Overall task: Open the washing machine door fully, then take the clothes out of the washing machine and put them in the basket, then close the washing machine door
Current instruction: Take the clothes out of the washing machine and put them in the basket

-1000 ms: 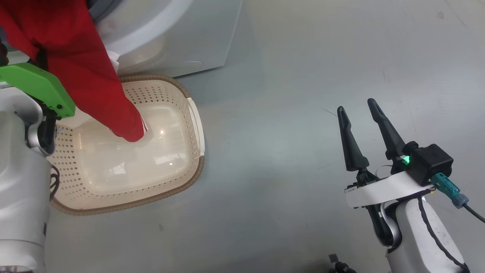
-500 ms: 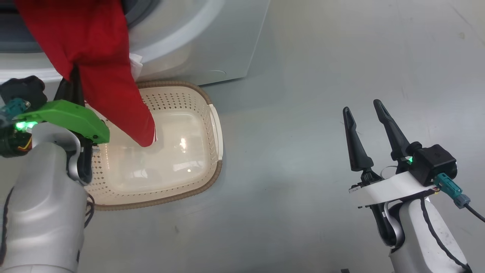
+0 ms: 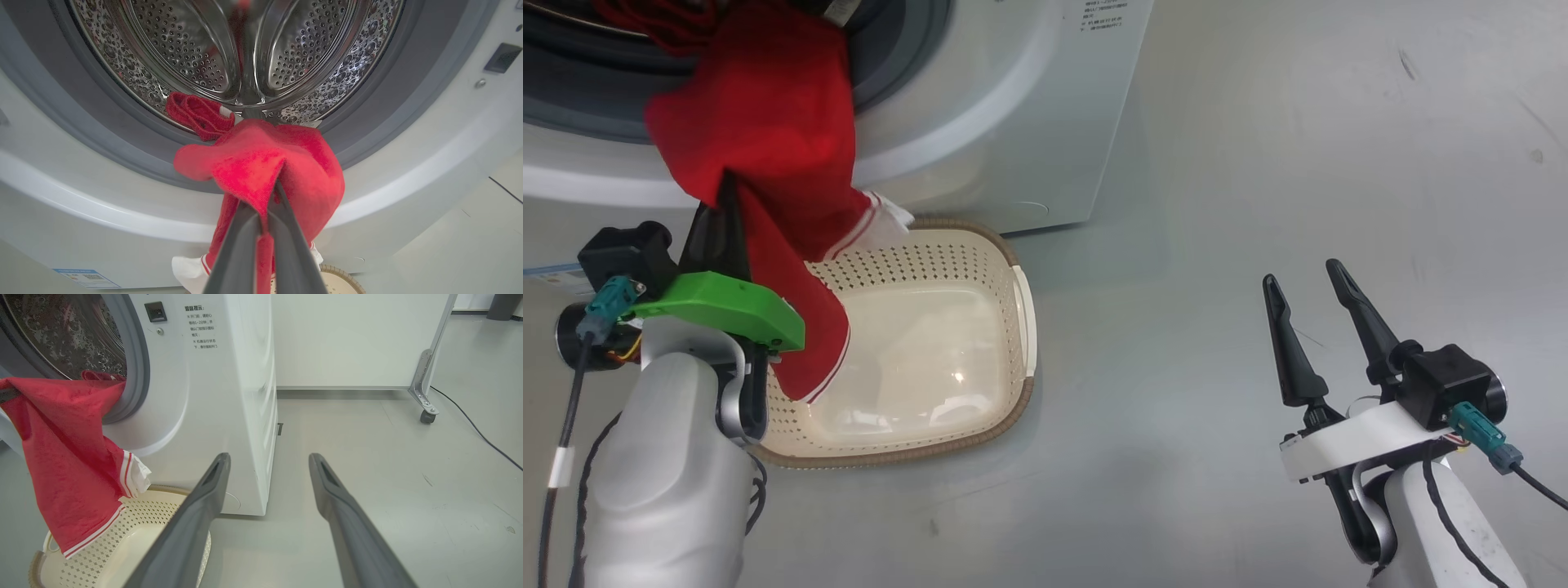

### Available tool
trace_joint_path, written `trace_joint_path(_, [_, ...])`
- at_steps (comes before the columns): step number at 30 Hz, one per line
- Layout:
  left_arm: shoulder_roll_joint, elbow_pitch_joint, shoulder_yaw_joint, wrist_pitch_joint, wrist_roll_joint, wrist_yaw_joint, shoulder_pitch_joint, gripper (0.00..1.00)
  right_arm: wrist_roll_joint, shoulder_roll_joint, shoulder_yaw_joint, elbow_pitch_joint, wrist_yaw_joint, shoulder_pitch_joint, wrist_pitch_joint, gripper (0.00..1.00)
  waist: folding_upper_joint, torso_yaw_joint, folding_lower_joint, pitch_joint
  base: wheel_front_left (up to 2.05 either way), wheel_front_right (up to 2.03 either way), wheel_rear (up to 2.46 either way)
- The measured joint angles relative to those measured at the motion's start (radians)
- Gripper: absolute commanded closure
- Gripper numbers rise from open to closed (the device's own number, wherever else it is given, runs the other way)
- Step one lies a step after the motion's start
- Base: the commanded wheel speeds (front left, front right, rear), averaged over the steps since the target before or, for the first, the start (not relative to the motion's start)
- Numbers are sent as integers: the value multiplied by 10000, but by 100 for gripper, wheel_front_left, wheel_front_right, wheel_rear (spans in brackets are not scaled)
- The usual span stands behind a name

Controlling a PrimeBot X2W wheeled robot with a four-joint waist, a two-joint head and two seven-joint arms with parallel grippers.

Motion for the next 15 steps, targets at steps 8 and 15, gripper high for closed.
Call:
trace_joint_path(8, [-182, -2015, 119, 2, 570, 92, 524, 100, -19, -52, -88, 84, 0, 340, 0, 0, 0, 276, 0, -647, 0, 0, 0])
trace_joint_path(15, [-268, -3331, -17, 2, 1011, 245, 1315, 100, -77, -50, -52, 69, 0, 507, 0, 0, 0, 547, 0, -1002, 0, 0, 0])
